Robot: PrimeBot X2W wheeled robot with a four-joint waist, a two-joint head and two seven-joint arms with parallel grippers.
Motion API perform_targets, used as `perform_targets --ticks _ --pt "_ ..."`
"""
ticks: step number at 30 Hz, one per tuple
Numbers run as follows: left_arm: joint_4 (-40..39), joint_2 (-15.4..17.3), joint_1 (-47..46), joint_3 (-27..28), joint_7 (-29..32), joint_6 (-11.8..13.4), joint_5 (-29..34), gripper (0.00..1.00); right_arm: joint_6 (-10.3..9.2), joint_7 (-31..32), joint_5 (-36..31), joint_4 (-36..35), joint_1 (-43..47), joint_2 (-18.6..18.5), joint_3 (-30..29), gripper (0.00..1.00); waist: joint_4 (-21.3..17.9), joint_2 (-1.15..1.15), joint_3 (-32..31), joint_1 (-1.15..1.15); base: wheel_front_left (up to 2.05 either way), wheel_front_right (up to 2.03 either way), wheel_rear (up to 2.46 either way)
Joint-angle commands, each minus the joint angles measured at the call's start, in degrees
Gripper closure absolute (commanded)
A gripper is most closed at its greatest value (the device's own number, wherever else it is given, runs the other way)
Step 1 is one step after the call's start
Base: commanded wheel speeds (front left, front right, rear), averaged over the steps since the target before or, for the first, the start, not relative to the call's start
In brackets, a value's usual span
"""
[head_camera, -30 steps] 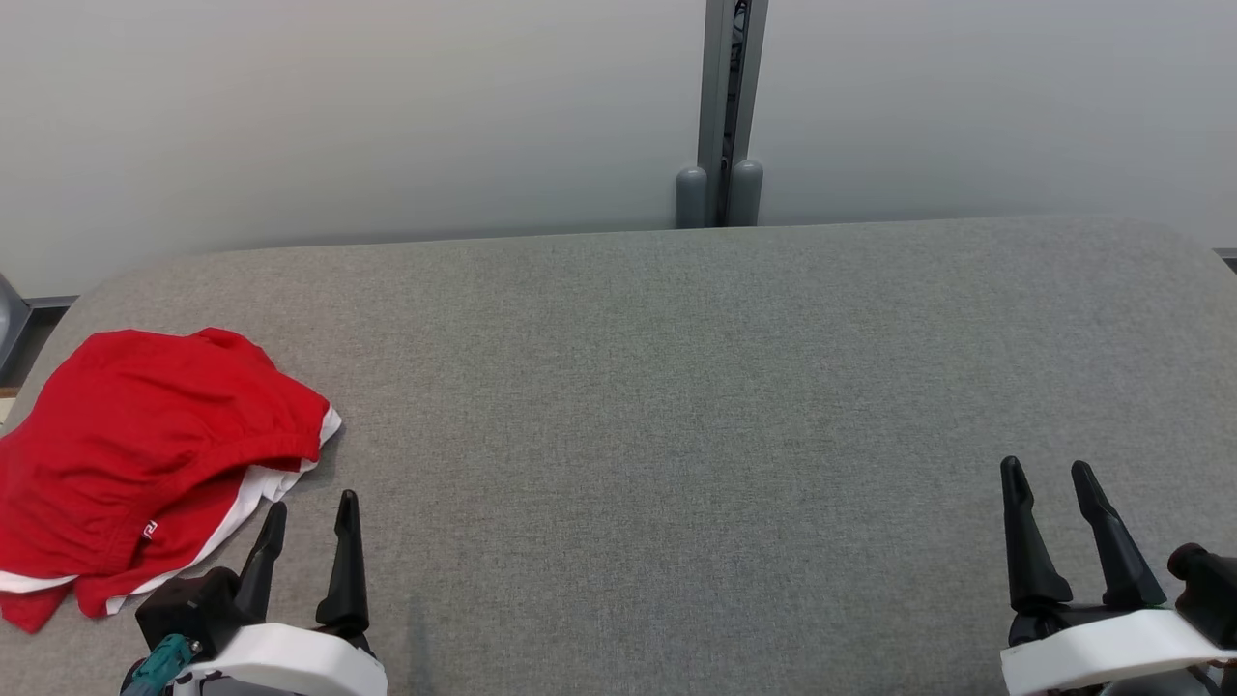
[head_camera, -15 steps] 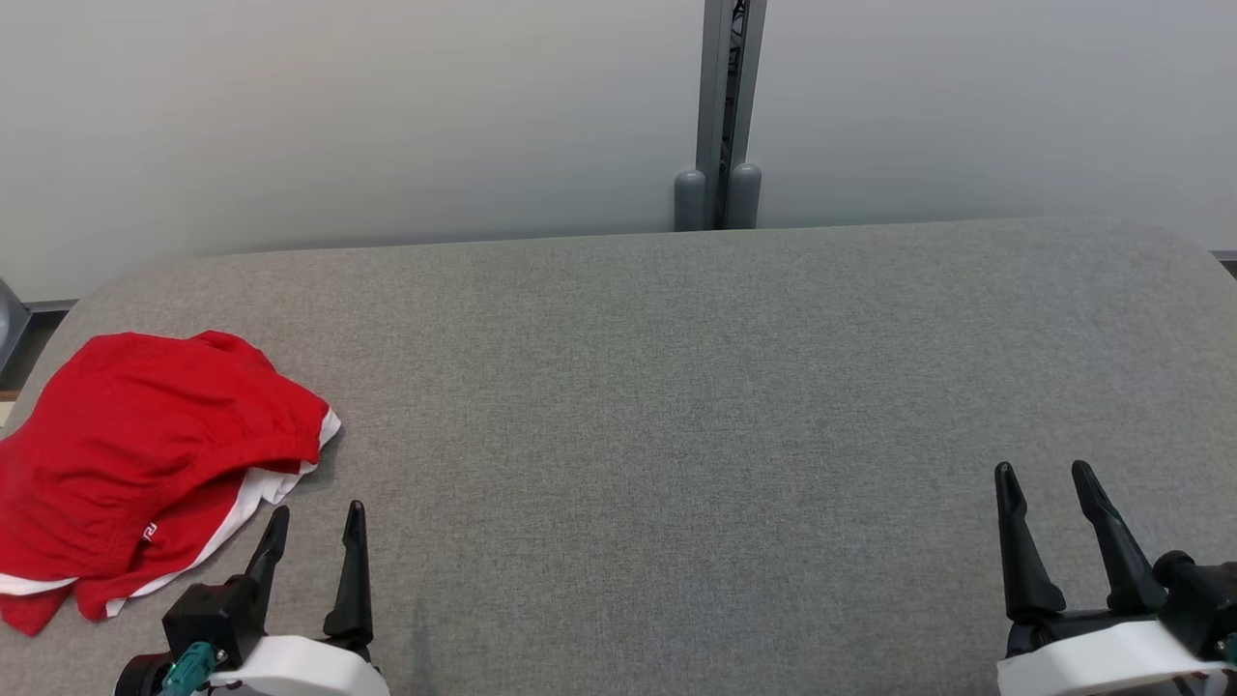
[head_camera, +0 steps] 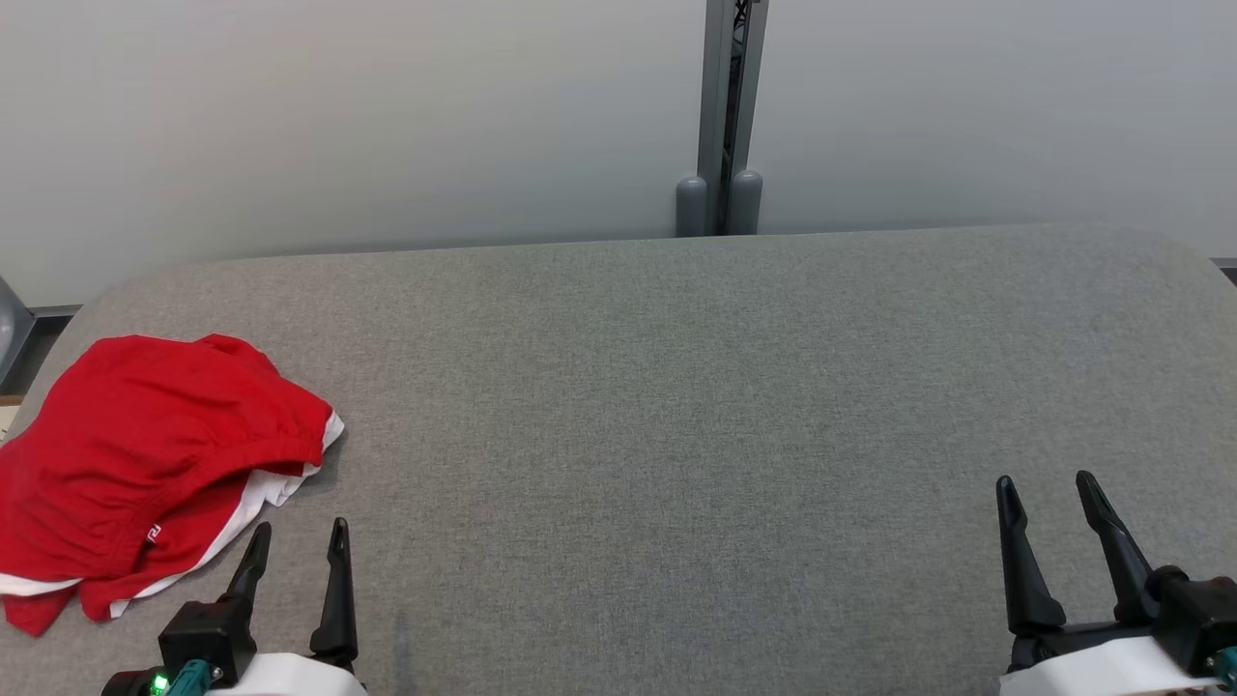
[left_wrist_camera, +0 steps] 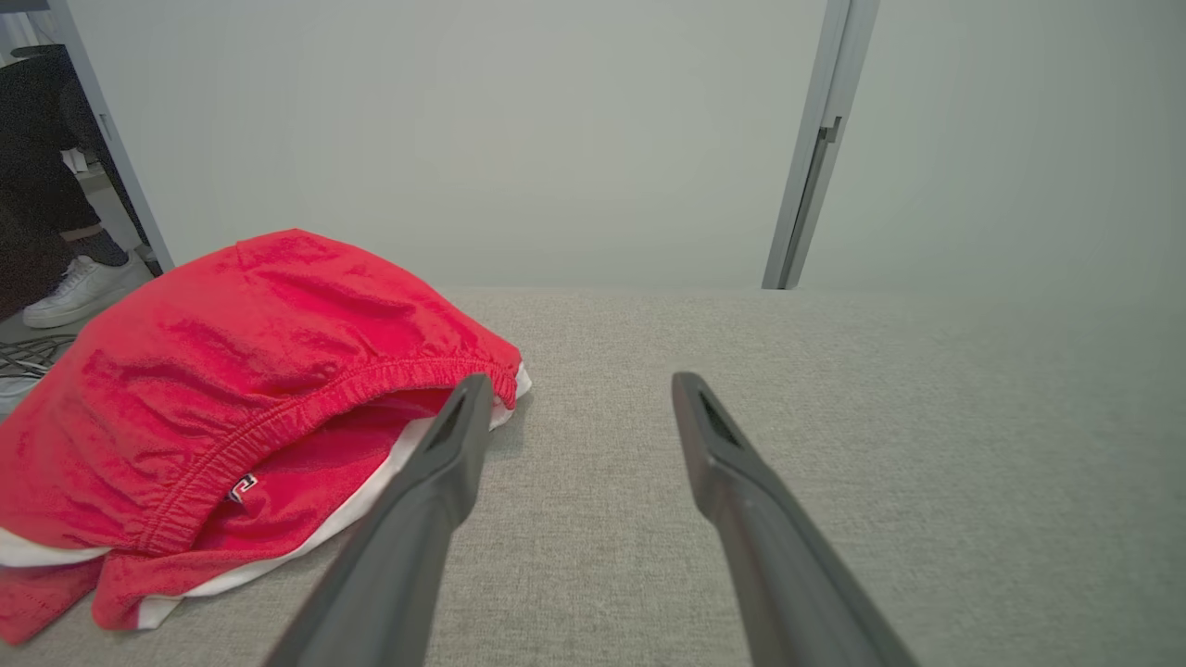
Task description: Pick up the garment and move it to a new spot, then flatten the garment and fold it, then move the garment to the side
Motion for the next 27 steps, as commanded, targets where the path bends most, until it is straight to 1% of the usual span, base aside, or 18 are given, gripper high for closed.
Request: perform_targets --ticks 1,14,27 --pt "0.0 0.3 0.2 0.3 -0.4 -0.1 1.2 0.00 0.13 -0.5 -0.8 0.1 0.5 -0.3 -0.3 0.00 0.0 0.00 0.0 0.00 0.00 0.00 0.00" --pt "1.8 -0.3 0.3 1.6 -1.7 -1.0 6.0 0.00 0.13 -1.9 -3.4 0.7 1.0 -0.1 -0.8 0.00 0.4 0.00 0.0 0.00 0.00 0.00 0.00" --pt "2.0 -0.7 0.3 2.7 -1.6 -1.6 5.9 0.00 0.13 -1.7 -2.4 1.0 0.9 0.0 -0.6 0.00 0.7 0.00 0.2 0.00 0.00 0.00 0.00"
